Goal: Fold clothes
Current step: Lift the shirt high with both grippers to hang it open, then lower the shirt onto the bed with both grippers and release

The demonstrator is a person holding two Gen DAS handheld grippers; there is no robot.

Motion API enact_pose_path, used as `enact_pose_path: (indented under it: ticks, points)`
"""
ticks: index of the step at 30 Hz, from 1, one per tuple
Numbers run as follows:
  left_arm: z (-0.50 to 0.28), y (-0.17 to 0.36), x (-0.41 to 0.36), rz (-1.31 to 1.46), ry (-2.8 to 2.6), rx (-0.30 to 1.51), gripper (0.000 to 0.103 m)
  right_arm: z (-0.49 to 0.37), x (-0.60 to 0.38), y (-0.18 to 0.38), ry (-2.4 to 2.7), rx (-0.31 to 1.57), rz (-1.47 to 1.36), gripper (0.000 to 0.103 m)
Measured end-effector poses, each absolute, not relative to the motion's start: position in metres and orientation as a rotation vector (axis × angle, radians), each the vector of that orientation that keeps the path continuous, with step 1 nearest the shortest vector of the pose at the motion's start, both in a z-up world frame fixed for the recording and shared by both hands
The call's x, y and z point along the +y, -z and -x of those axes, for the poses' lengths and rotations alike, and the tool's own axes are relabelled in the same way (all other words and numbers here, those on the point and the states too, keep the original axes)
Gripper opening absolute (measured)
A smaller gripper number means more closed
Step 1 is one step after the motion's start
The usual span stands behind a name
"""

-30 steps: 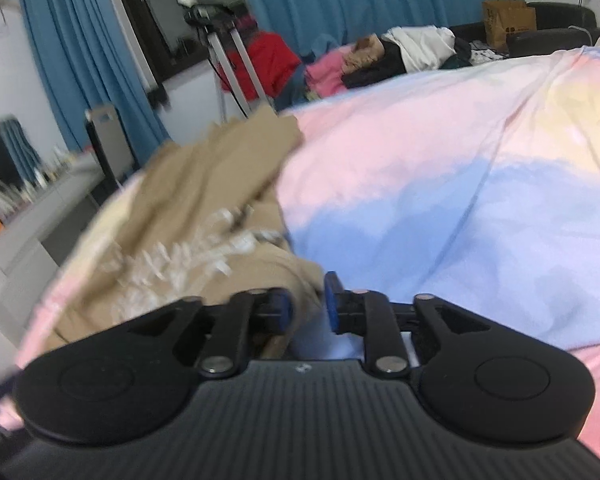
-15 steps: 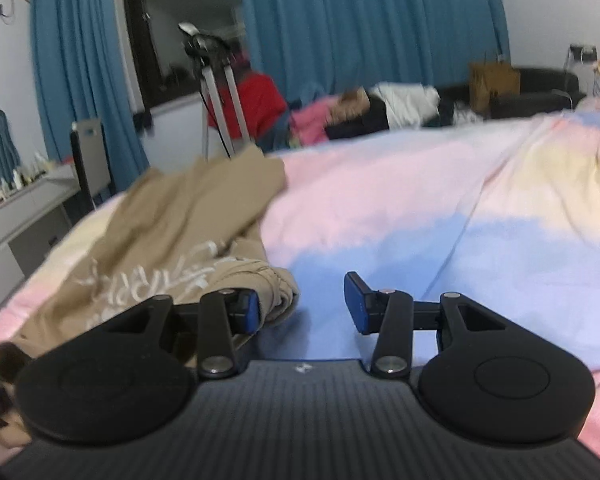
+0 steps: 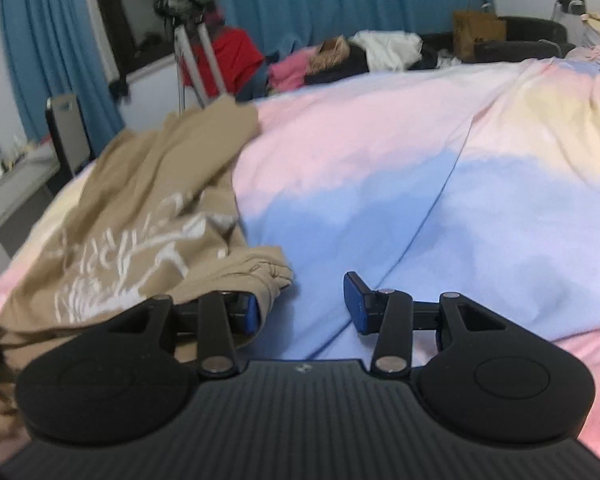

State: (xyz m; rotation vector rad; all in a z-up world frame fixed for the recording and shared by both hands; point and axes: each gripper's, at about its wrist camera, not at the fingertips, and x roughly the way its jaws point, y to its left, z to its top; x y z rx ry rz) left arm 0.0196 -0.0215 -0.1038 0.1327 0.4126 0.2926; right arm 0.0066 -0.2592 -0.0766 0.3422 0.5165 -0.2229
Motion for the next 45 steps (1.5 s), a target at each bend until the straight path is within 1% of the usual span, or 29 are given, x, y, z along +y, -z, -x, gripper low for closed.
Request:
enact_pose_path:
  ticks: [3, 5, 7, 13, 16, 20, 22, 24, 27, 30, 32, 33, 34, 39, 42, 44, 45]
  points:
    - [-0.005, 0.088, -0.021, -0.113, -0.318, 0.291, 0.082, 0.008, -0.252, 0.062, 0.226, 0.379, -0.321, 0.045]
    - [0.005, 0.077, -0.019, -0.095, -0.337, 0.208, 0.083, 0.016, -0.243, 0.052, 0.224, 0.294, -0.258, 0.045]
    - [0.014, 0.067, -0.016, -0.071, -0.352, 0.143, 0.084, 0.023, -0.238, 0.046, 0.228, 0.238, -0.234, 0.045]
    - [0.025, 0.048, -0.009, -0.005, -0.370, 0.072, 0.084, 0.019, -0.236, 0.045, 0.214, 0.236, -0.242, 0.045]
    - [0.031, 0.031, -0.008, 0.029, -0.388, 0.019, 0.084, 0.021, -0.231, 0.032, 0.270, 0.153, -0.221, 0.046]
    - [0.046, -0.030, 0.006, 0.122, -0.396, -0.078, 0.084, 0.033, -0.225, -0.020, 0.275, 0.001, -0.251, 0.046]
    - [0.053, -0.061, 0.013, 0.171, -0.399, -0.126, 0.084, 0.043, -0.219, -0.055, 0.287, -0.088, -0.253, 0.048]
    - [0.060, -0.093, 0.020, 0.220, -0.402, -0.175, 0.084, 0.052, -0.214, -0.095, 0.276, -0.158, -0.266, 0.051]
    - [0.071, -0.140, 0.031, 0.293, -0.405, -0.248, 0.084, 0.068, -0.211, -0.157, 0.238, -0.236, -0.272, 0.052]
    - [0.092, -0.201, 0.034, 0.287, -0.350, -0.345, 0.086, 0.089, -0.213, -0.216, 0.244, -0.301, -0.254, 0.052]
    - [0.107, -0.240, 0.036, 0.279, -0.312, -0.378, 0.087, 0.104, -0.218, -0.253, 0.250, -0.335, -0.242, 0.052]
    - [0.114, -0.259, 0.037, 0.277, -0.295, -0.386, 0.087, 0.113, -0.222, -0.271, 0.248, -0.357, -0.244, 0.054]
    - [0.120, -0.278, 0.039, 0.277, -0.278, -0.393, 0.087, 0.122, -0.225, -0.287, 0.245, -0.376, -0.243, 0.058]
    - [0.159, -0.359, 0.045, 0.271, -0.237, -0.441, 0.087, 0.178, -0.224, -0.358, 0.241, -0.488, -0.155, 0.062]
    - [0.171, -0.392, 0.051, 0.269, -0.212, -0.430, 0.089, 0.201, -0.224, -0.391, 0.220, -0.500, -0.090, 0.063]
    - [0.170, -0.402, 0.054, 0.269, -0.192, -0.391, 0.089, 0.207, -0.228, -0.407, 0.203, -0.481, -0.063, 0.067]
    - [0.169, -0.407, 0.056, 0.270, -0.182, -0.371, 0.090, 0.207, -0.231, -0.413, 0.189, -0.461, -0.055, 0.071]
